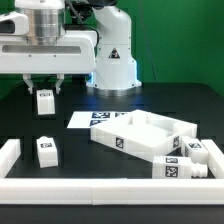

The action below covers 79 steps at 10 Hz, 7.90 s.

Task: Assemble one leg

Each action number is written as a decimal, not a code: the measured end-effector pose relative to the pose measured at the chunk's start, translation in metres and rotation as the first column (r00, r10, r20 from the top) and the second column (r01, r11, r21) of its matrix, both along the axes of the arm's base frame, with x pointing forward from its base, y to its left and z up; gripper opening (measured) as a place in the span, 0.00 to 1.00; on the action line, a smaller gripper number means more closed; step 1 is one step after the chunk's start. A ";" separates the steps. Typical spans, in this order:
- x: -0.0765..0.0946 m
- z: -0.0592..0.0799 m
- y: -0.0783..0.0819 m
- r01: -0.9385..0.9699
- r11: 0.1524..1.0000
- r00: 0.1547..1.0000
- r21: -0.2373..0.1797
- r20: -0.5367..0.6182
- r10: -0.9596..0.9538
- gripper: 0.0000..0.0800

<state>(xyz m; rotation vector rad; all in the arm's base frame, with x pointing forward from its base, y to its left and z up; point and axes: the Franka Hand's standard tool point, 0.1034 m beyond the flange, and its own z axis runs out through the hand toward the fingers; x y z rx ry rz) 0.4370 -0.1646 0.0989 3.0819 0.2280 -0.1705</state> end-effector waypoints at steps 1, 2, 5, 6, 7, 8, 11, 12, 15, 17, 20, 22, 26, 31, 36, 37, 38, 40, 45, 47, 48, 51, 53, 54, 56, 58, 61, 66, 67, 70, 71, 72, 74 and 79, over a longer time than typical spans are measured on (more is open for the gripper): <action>-0.001 -0.001 0.000 0.007 1.000 1.000 -0.001 0.004 -0.007 0.35; -0.016 -0.012 0.000 0.034 0.999 0.999 -0.002 0.016 -0.034 0.35; -0.072 -0.059 -0.020 0.107 0.994 0.994 -0.025 -0.006 -0.107 0.35; -0.076 -0.067 -0.021 0.113 0.993 0.993 -0.029 -0.024 -0.114 0.35; -0.076 -0.070 -0.022 0.122 0.992 0.992 -0.031 -0.029 -0.123 0.35; -0.077 -0.074 -0.022 0.125 0.992 0.991 -0.033 -0.035 -0.126 0.35; -0.076 -0.074 -0.021 0.110 0.993 0.993 -0.033 -0.037 -0.111 0.45; -0.076 -0.075 -0.021 0.110 0.993 0.993 -0.033 -0.037 -0.111 0.45; -0.059 -0.045 0.000 0.120 0.993 0.991 0.019 -0.069 -0.119 0.78; -0.020 -0.012 0.033 0.159 0.986 0.983 0.040 -0.097 -0.154 0.81; 0.056 0.018 0.092 0.128 0.991 0.991 0.031 -0.038 -0.127 0.81; 0.055 0.012 0.093 0.123 0.992 0.992 0.027 -0.034 -0.122 0.81; 0.040 -0.009 0.086 -0.028 0.999 0.996 0.021 0.087 0.026 0.81; 0.132 -0.013 0.200 -0.071 0.997 0.984 -0.019 0.162 0.073 0.81; 0.129 -0.014 0.192 -0.069 0.997 0.984 -0.014 0.163 0.071 0.81; 0.131 -0.016 0.194 -0.093 0.995 0.981 -0.020 0.172 0.095 0.81; 0.140 -0.024 0.202 -0.180 0.983 0.958 -0.043 0.217 0.185 0.81; 0.151 -0.042 0.229 -0.295 0.954 0.930 -0.055 0.214 0.300 0.81; 0.152 -0.047 0.232 -0.323 0.945 0.922 -0.054 0.208 0.327 0.81; 0.162 -0.051 0.222 -0.515 0.854 0.844 -0.067 0.131 0.520 0.81; 0.164 -0.057 0.221 -0.572 0.819 0.814 -0.053 0.093 0.574 0.81; 0.165 -0.059 0.221 -0.573 0.818 0.813 -0.051 0.090 0.575 0.81; 0.165 -0.060 0.221 -0.573 0.818 0.813 -0.050 0.087 0.575 0.81; 0.161 -0.064 0.222 -0.575 0.817 0.814 -0.044 0.076 0.577 0.81; 0.156 -0.079 0.227 -0.567 0.823 0.821 -0.034 0.060 0.568 0.81; 0.155 -0.091 0.226 -0.566 0.824 0.822 -0.033 0.053 0.567 0.81; 0.155 -0.092 0.225 -0.565 0.824 0.823 -0.033 0.052 0.566 0.78; 0.155 -0.092 0.225 -0.565 0.824 0.823 -0.033 0.052 0.566 0.35; 0.155 -0.091 0.224 -0.565 0.825 0.823 -0.033 0.051 0.566 0.35; 0.149 -0.049 0.180 -0.516 0.855 0.855 -0.039 0.035 0.518 0.35; 0.130 -0.033 0.160 -0.485 0.874 0.873 -0.039 0.031 0.486 0.36; 0.111 -0.021 0.138 -0.436 0.899 0.899 -0.040 0.024 0.437 0.36; 0.103 -0.015 0.129 -0.360 0.932 0.931 -0.048 0.039 0.362 0.36; 0.100 -0.015 0.128 -0.350 0.936 0.935 -0.044 0.039 0.352 0.36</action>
Offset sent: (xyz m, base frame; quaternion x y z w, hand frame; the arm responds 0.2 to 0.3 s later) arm -0.0794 -0.0338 -0.0609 0.0060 0.0138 0.0748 0.9971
